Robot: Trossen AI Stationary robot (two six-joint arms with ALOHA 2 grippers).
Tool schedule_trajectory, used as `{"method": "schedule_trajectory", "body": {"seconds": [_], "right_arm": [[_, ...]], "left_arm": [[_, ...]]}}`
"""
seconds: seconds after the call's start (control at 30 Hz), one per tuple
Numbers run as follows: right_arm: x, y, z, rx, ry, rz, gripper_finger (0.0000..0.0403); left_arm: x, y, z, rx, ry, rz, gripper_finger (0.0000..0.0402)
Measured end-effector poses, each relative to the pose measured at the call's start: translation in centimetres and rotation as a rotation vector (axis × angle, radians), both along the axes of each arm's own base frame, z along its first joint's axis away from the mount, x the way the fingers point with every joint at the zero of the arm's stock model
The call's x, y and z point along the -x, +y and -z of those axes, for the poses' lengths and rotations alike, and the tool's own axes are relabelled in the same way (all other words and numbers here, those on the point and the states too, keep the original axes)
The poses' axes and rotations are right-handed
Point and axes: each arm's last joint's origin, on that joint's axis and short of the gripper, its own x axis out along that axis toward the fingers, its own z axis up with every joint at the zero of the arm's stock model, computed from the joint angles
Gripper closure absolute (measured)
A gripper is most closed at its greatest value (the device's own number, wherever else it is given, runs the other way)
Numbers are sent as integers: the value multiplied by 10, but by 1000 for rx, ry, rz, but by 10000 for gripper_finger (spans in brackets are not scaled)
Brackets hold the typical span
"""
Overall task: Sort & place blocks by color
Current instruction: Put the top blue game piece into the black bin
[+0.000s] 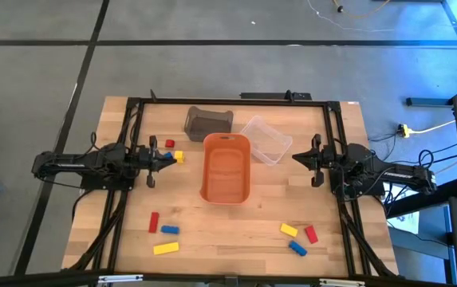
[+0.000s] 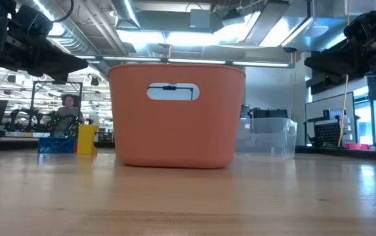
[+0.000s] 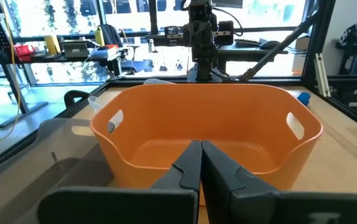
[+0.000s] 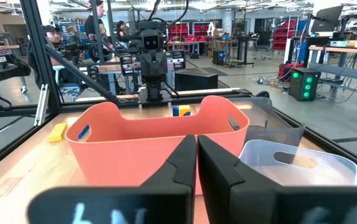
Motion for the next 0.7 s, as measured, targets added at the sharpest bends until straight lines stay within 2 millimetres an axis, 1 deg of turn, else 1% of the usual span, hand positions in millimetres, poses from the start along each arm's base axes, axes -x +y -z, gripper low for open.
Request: {"method": "schedule_trajectory", "body": {"seconds": [0.1,0.17,0.27,0.33,0.63,0.7], "right_arm": [[0,0,0,0,0,0,385],[0,0,0,0,0,0,385],[0,0,0,0,0,0,385],[0,0,0,0,0,0,385],[0,0,0,0,0,0,385],[0,0,0,0,0,0,385]], "left_arm": [[0,0,0,1,-3,-17,401],[0,0,0,70,-10,-11,401],[0,-1,0,199,-14,41,401],[0,-2,0,242,-15,72,401],[0,-2,0,246,-16,78,401],[0,-2,0,241,-17,52,401]]}}
